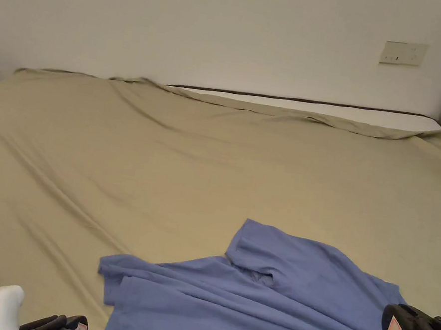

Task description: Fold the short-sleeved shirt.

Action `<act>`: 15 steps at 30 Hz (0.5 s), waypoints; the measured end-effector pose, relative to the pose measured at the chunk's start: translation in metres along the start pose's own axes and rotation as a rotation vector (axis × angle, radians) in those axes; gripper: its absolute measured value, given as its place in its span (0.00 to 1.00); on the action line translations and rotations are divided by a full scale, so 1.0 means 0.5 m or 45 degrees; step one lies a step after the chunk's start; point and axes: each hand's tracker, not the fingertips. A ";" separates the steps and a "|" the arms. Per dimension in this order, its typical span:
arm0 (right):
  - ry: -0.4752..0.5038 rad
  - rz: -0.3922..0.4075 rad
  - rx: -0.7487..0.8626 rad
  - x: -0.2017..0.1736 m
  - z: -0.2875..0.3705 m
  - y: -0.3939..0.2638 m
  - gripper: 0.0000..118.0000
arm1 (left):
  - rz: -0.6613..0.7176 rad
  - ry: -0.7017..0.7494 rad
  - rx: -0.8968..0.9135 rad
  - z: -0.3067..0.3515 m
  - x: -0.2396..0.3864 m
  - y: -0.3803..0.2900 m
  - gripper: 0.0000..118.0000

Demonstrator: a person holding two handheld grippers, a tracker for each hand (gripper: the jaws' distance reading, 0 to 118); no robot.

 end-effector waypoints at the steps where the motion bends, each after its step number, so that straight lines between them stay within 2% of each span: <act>1: -0.001 0.012 0.002 -0.004 -0.005 0.001 0.10 | -0.023 0.010 -0.010 -0.018 -0.004 0.010 0.00; 7: 0.025 0.007 -0.064 -0.004 -0.041 -0.005 0.10 | -0.254 0.219 -0.071 -0.222 -0.029 0.113 0.02; 8: 0.017 0.019 -0.084 -0.003 -0.048 -0.007 0.10 | -0.258 0.191 -0.082 -0.265 -0.042 0.128 0.10; 9: 0.007 0.030 -0.098 -0.001 -0.053 -0.010 0.10 | -0.261 0.180 -0.102 -0.304 -0.053 0.143 0.38; 10: 0.001 0.038 -0.111 0.002 -0.060 -0.013 0.10 | -0.251 0.199 -0.168 -0.354 -0.063 0.160 0.81; 11: -0.003 0.043 -0.128 0.008 -0.067 -0.018 0.10 | -0.254 0.233 -0.294 -0.407 -0.076 0.167 1.00; 12: -0.009 0.045 -0.140 0.014 -0.074 -0.021 0.10 | -0.259 0.239 -0.244 -0.411 -0.072 0.181 1.00; 15: -0.041 0.030 -0.184 0.033 -0.107 -0.030 0.10 | -0.298 0.312 -0.350 -0.494 -0.064 0.201 1.00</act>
